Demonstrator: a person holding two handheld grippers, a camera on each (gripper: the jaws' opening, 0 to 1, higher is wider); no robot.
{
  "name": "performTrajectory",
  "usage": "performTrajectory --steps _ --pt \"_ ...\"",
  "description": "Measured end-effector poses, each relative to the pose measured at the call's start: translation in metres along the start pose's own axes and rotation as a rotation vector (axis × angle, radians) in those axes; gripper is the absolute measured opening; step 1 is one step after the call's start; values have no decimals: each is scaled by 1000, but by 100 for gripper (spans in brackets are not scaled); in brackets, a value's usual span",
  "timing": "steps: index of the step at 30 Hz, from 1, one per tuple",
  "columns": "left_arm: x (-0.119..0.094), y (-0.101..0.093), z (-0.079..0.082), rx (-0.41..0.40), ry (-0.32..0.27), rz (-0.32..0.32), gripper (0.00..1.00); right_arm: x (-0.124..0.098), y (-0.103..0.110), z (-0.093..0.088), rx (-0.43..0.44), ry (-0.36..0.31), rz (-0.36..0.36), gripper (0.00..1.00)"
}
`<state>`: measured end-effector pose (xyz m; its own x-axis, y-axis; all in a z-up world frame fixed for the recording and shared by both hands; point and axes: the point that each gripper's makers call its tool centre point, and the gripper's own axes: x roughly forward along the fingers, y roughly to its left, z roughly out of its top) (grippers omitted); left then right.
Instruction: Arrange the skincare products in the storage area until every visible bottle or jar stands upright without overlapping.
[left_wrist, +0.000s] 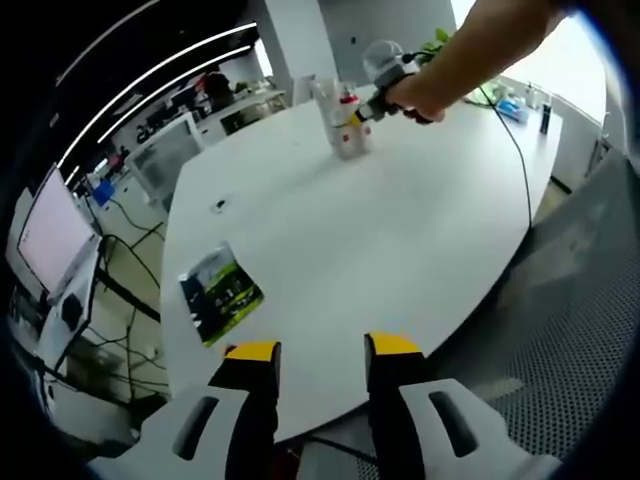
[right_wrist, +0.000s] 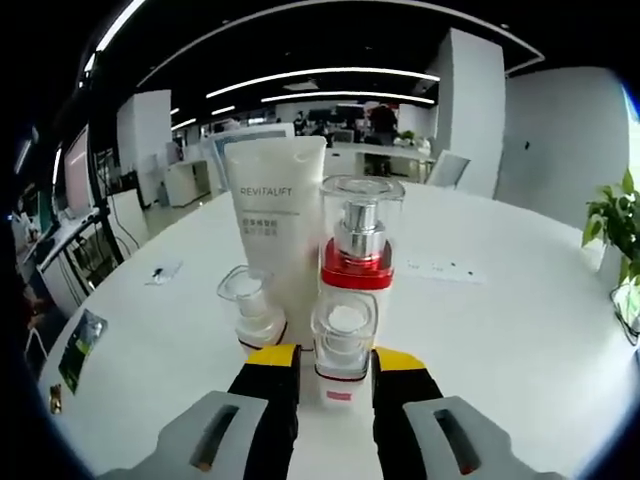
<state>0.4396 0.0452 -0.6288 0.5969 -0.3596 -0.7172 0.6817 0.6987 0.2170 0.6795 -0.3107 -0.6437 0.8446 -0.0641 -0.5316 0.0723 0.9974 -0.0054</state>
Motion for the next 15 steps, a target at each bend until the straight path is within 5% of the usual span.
performTrajectory --steps 15 --pt "0 -4 6 0 -24 -18 34 -56 -11 7 22 -49 13 28"
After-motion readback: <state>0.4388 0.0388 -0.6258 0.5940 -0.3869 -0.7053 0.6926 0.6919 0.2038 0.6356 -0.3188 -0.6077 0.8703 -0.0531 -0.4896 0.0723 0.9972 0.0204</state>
